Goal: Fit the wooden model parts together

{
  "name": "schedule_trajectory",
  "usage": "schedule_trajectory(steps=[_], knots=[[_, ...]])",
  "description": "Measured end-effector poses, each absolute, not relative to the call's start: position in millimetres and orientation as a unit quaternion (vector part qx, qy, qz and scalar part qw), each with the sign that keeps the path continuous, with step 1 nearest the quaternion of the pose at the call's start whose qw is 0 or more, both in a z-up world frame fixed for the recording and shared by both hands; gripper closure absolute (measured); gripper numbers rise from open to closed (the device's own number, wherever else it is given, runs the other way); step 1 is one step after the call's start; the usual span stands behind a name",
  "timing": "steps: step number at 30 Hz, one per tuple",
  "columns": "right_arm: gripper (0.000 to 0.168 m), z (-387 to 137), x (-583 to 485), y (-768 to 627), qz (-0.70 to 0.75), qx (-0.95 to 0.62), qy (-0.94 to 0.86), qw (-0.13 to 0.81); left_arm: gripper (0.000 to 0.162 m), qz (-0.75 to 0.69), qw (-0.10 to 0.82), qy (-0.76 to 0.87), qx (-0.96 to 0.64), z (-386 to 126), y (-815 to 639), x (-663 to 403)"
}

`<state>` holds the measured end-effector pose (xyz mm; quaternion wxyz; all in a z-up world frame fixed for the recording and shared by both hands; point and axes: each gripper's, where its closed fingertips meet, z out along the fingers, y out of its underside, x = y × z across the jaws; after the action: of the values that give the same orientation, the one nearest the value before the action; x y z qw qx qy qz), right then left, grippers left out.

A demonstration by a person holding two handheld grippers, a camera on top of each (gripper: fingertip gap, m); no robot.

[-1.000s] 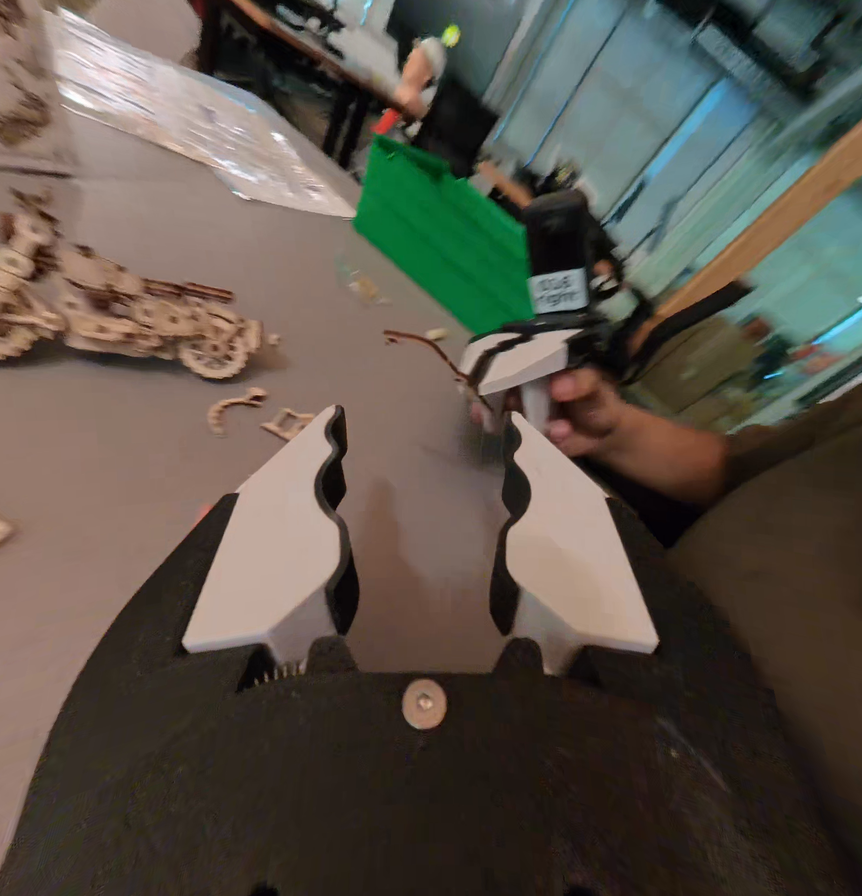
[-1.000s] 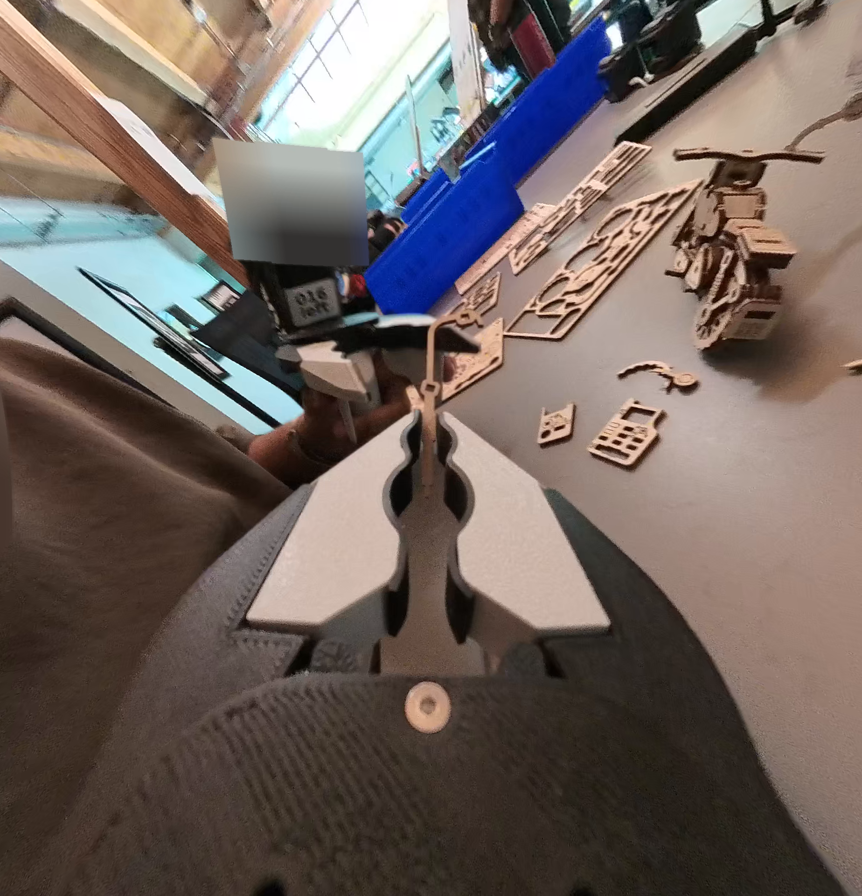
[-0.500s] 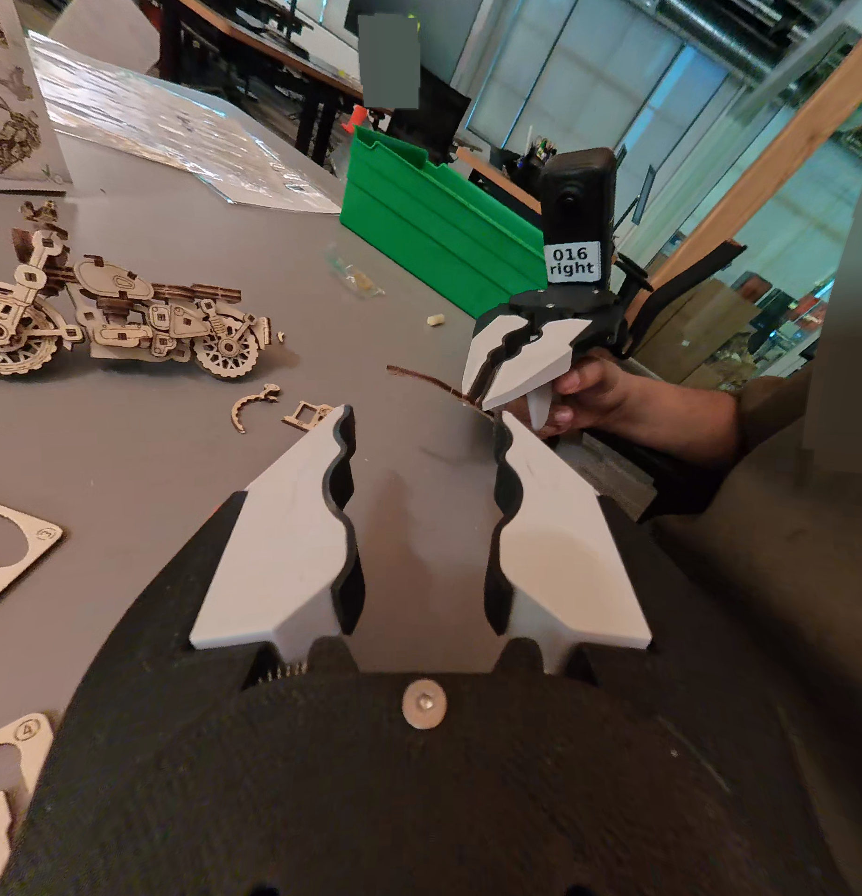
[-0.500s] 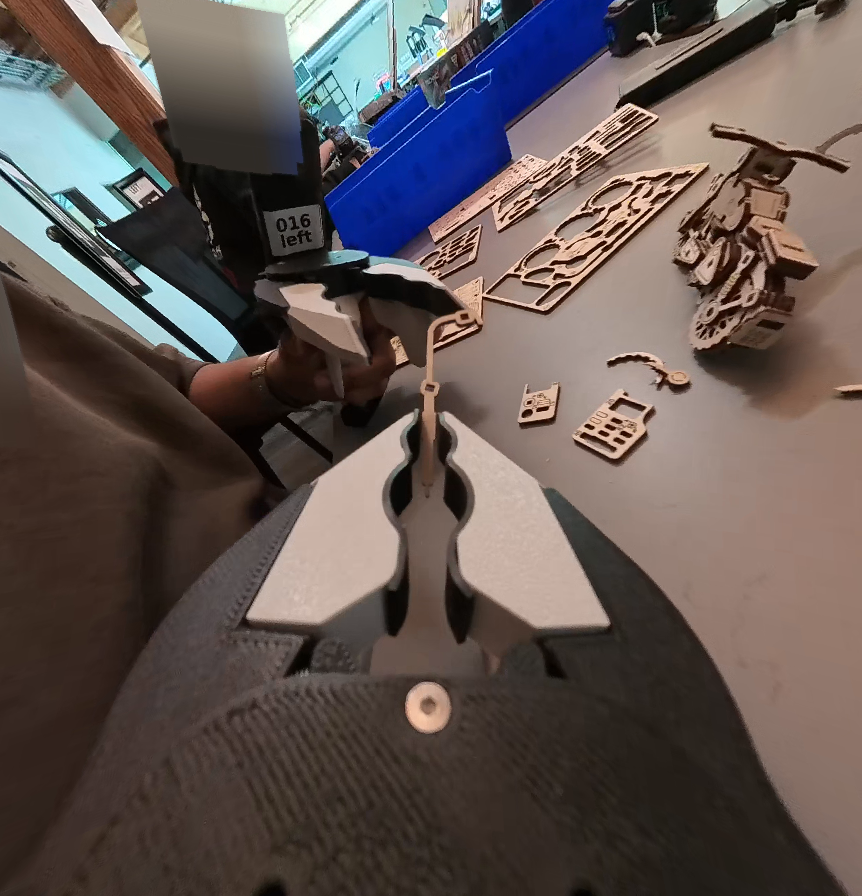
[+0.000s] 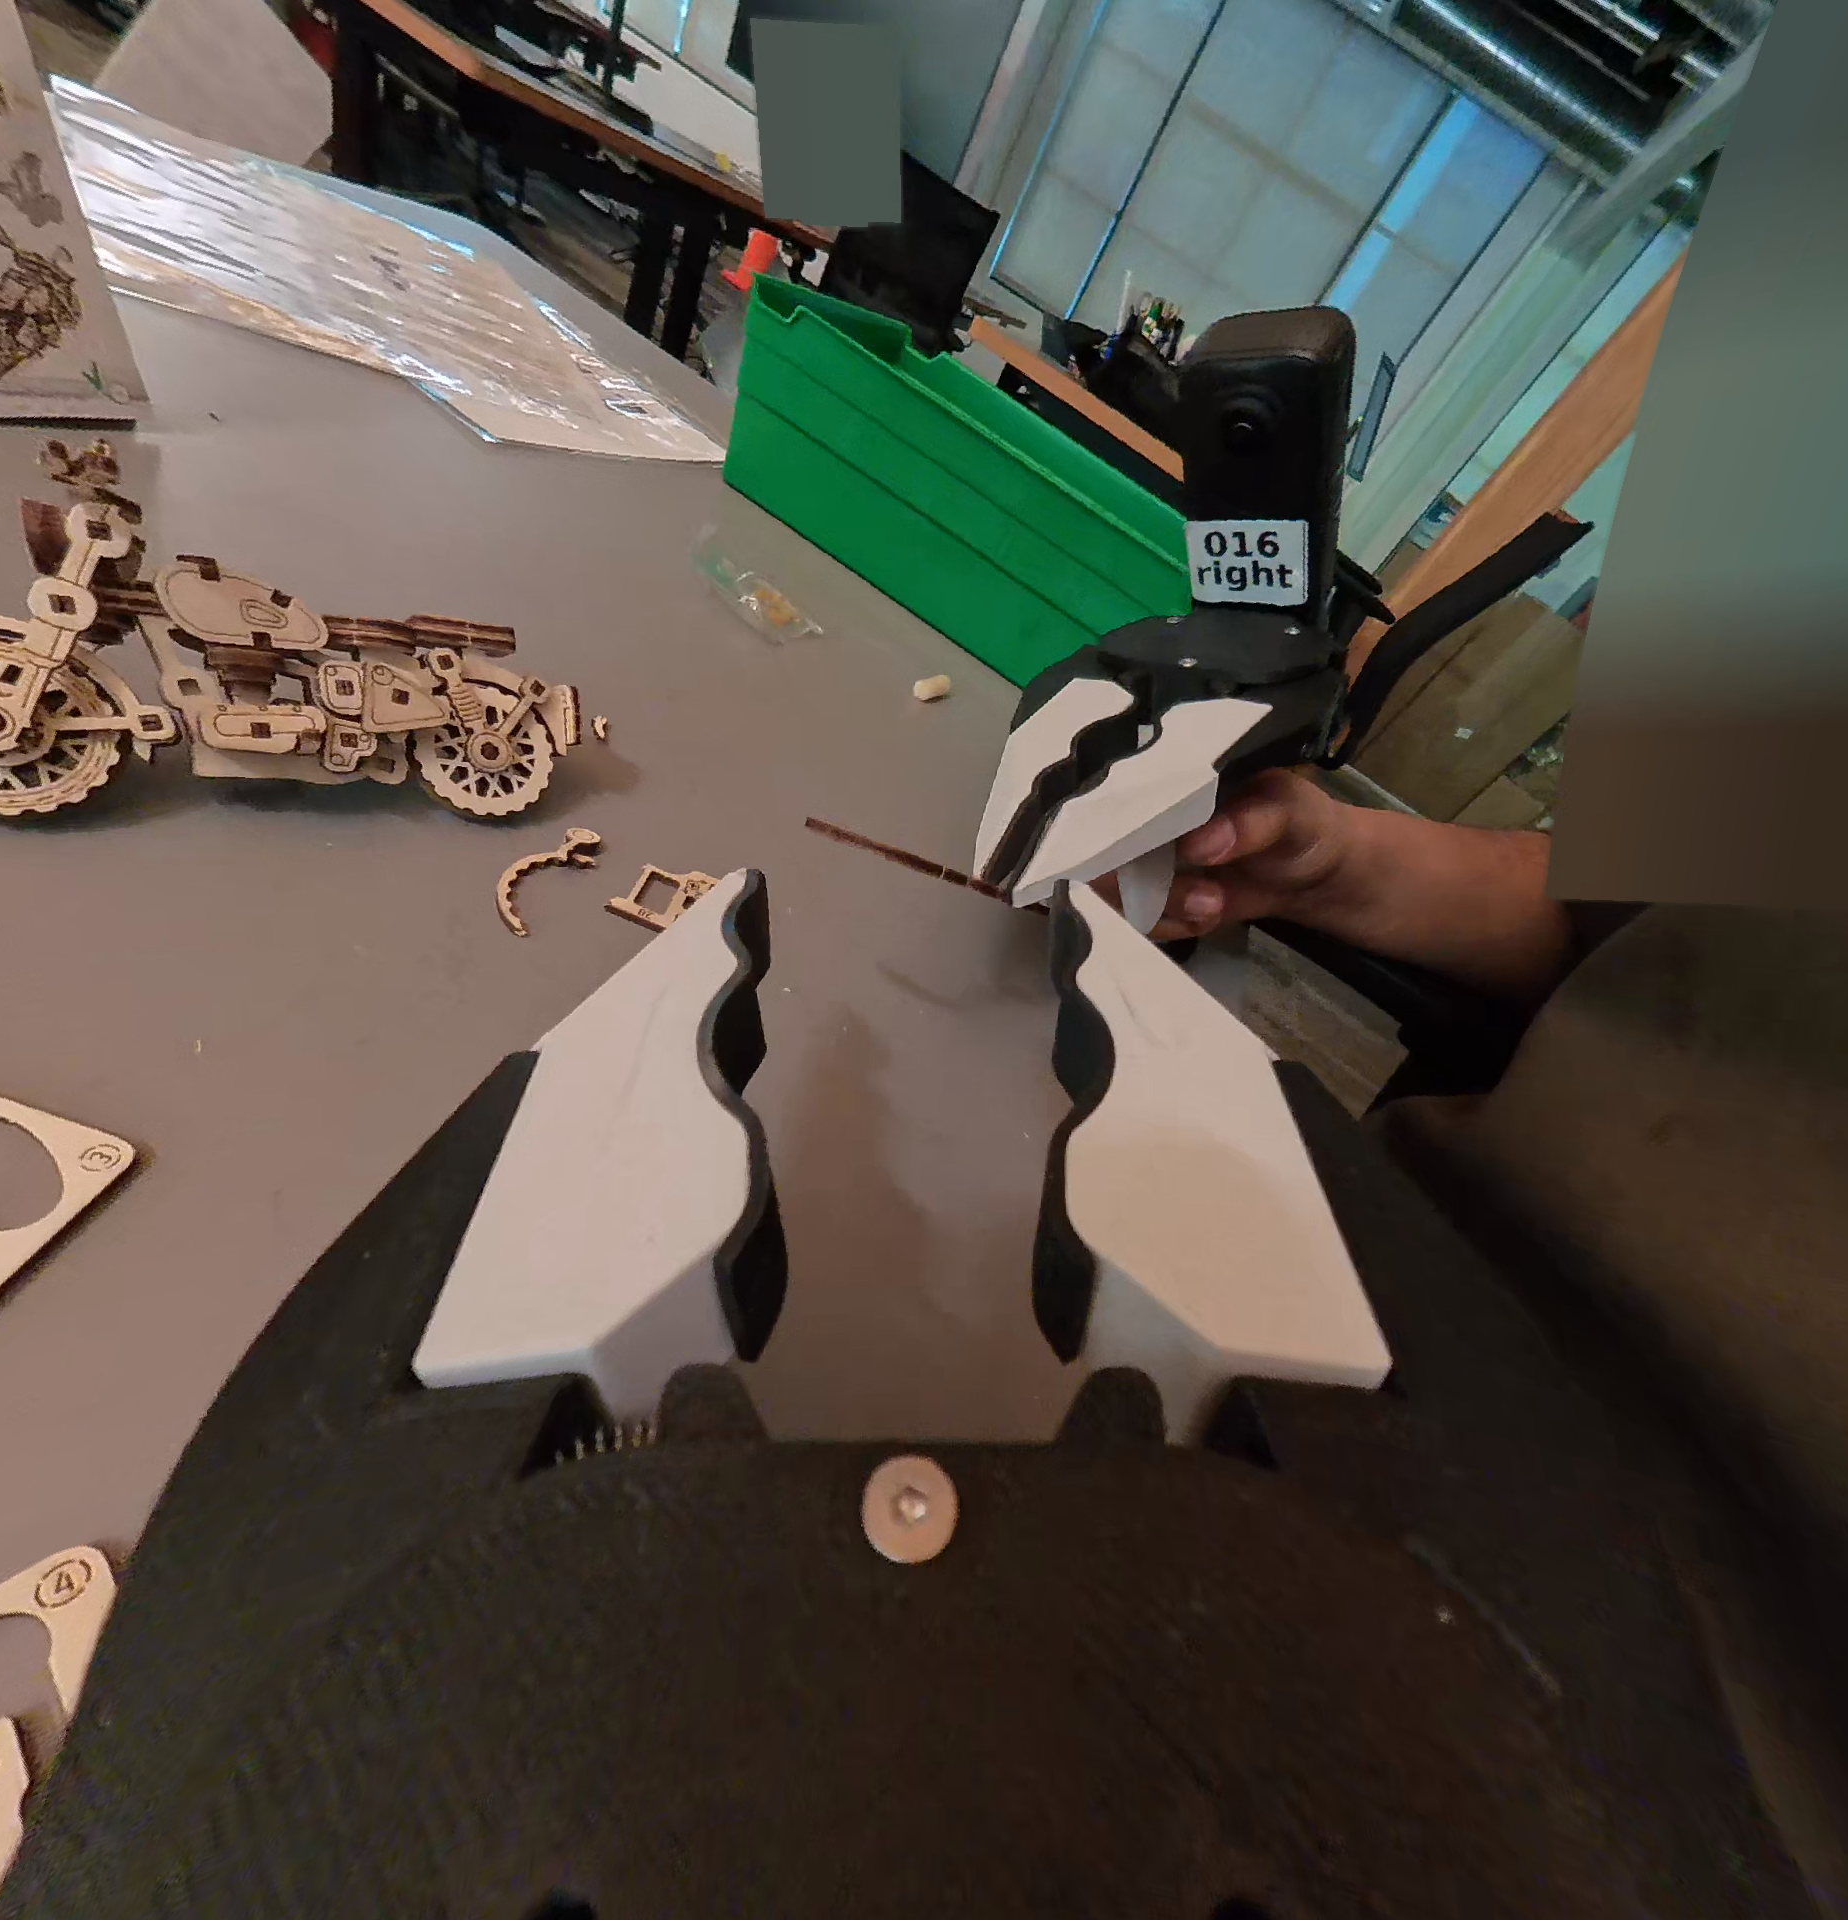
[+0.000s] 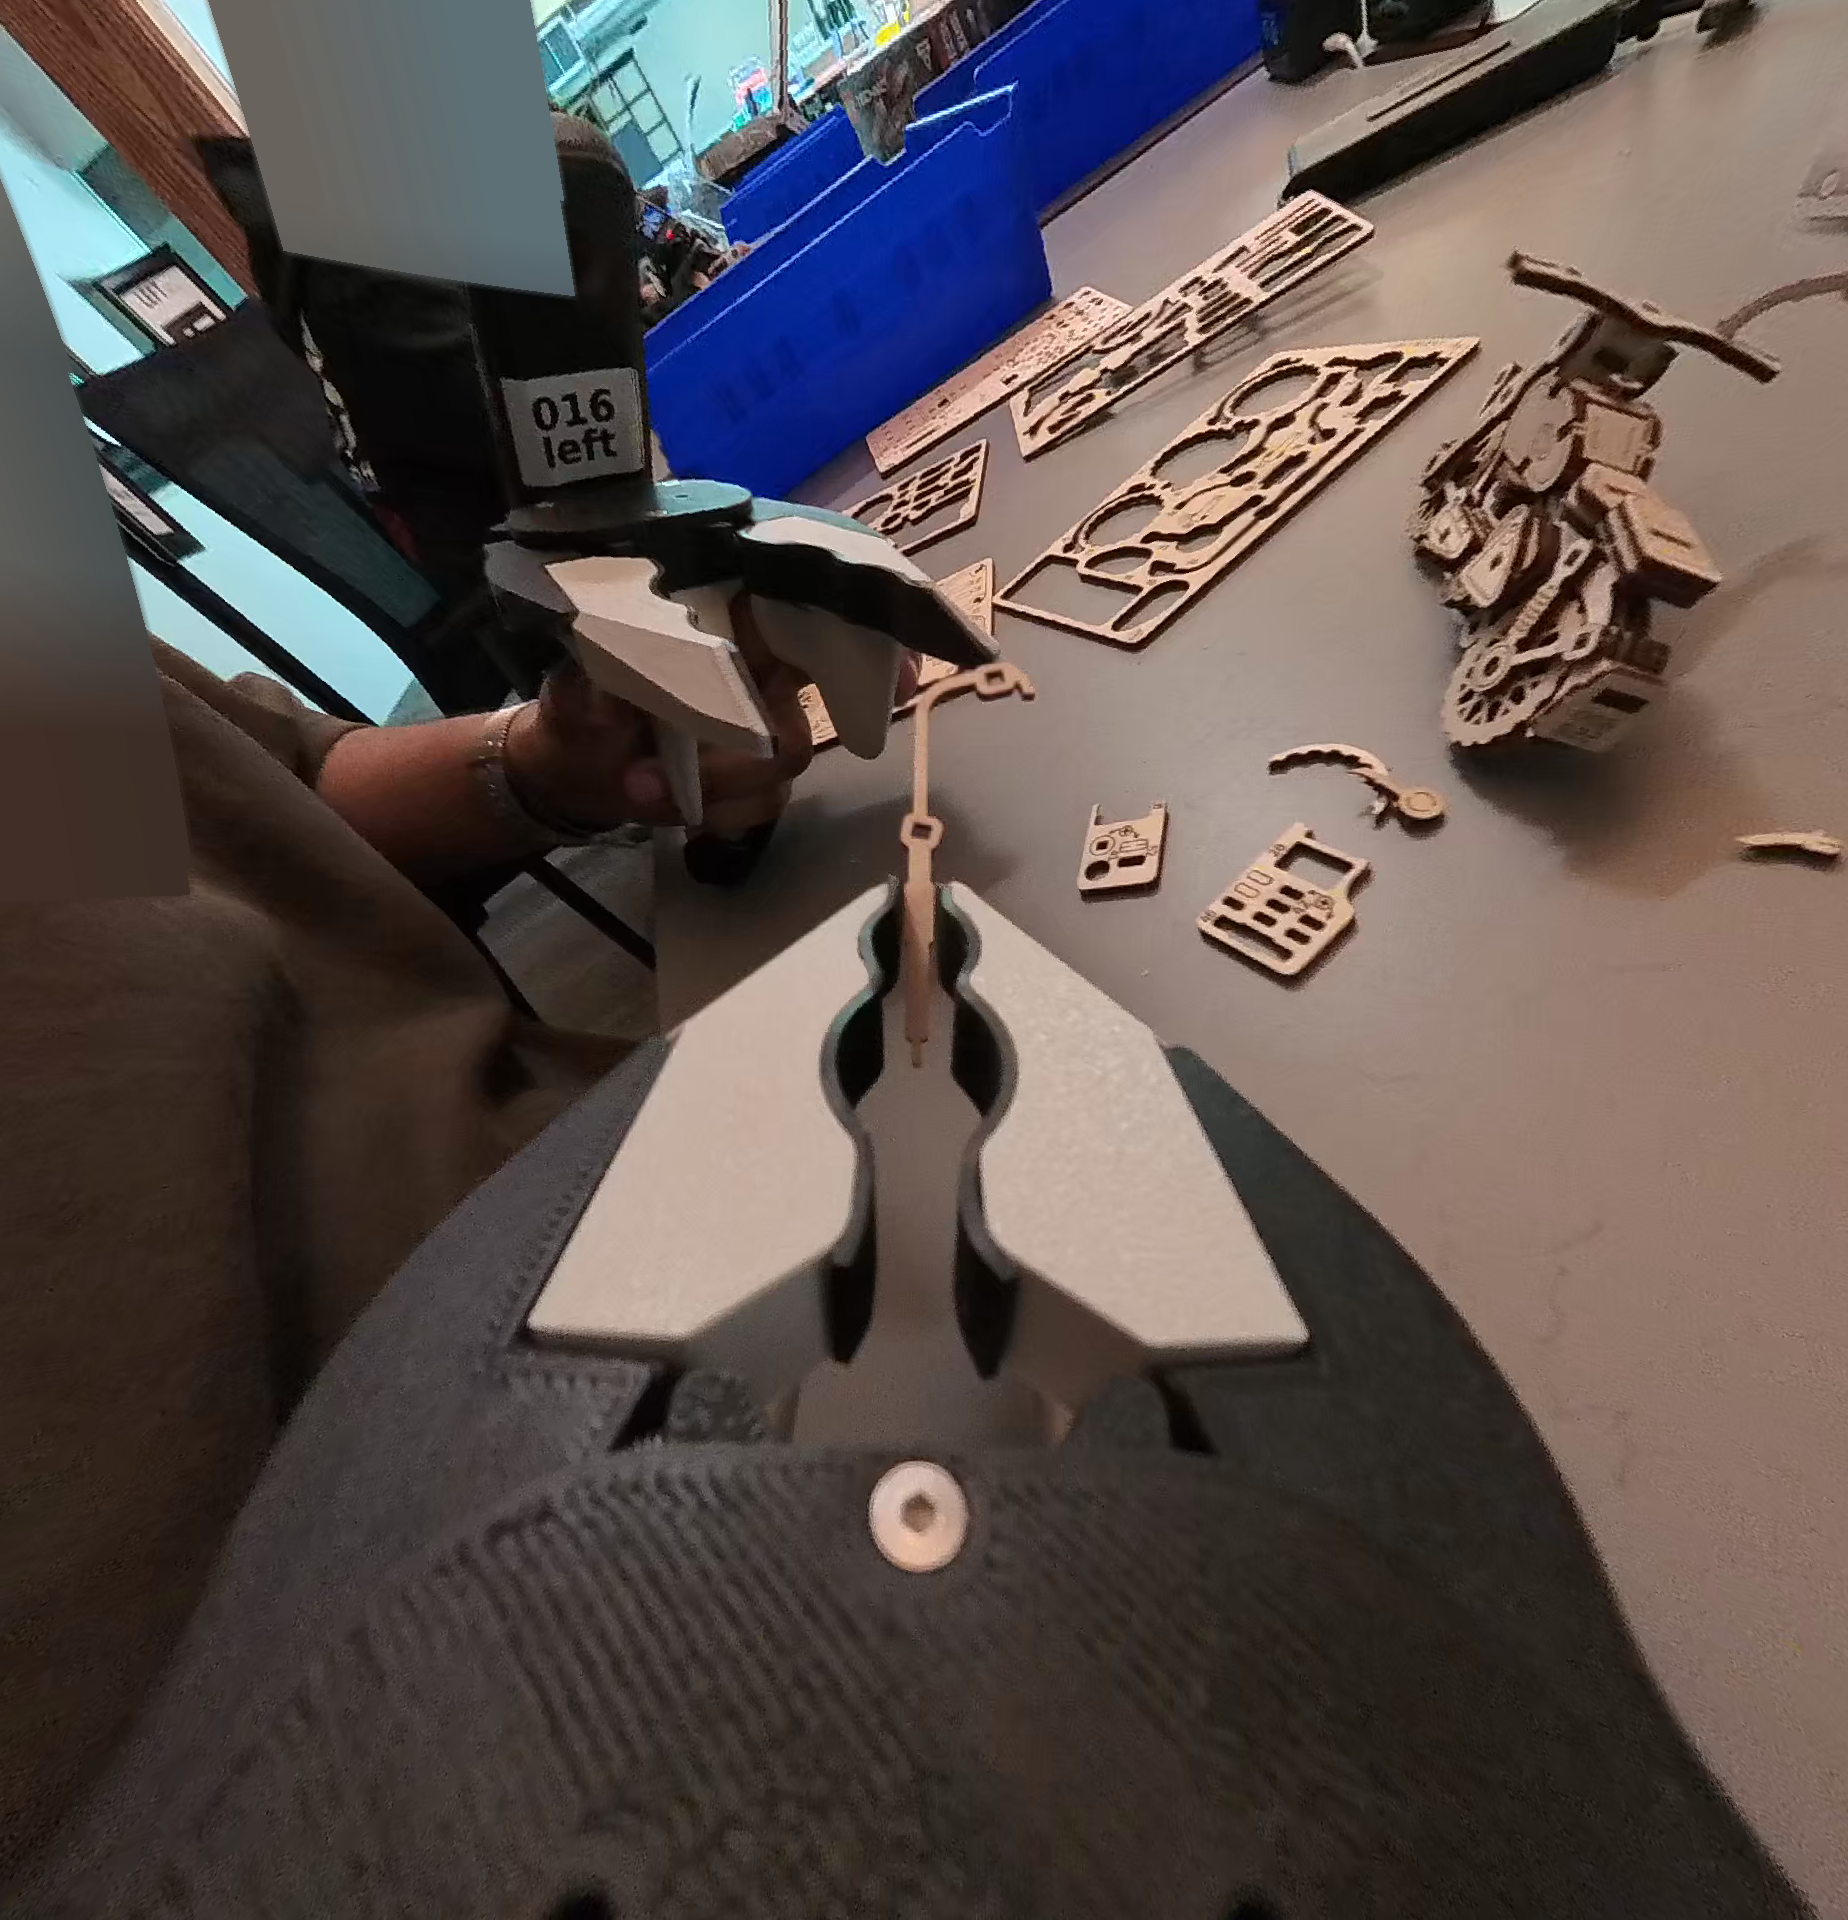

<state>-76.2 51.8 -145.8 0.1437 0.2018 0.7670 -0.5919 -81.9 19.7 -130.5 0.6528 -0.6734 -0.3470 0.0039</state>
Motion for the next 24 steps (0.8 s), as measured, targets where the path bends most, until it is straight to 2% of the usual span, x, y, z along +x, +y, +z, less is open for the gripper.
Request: schedule_trajectory(steps=[24], knots=[[0.164,-146.0,-82.4,54.4,-0.593,0.207,0.769,0.122,0.113,0.029,0.649,-0.335,-0.682,-129.1,19.1,-81.7]])
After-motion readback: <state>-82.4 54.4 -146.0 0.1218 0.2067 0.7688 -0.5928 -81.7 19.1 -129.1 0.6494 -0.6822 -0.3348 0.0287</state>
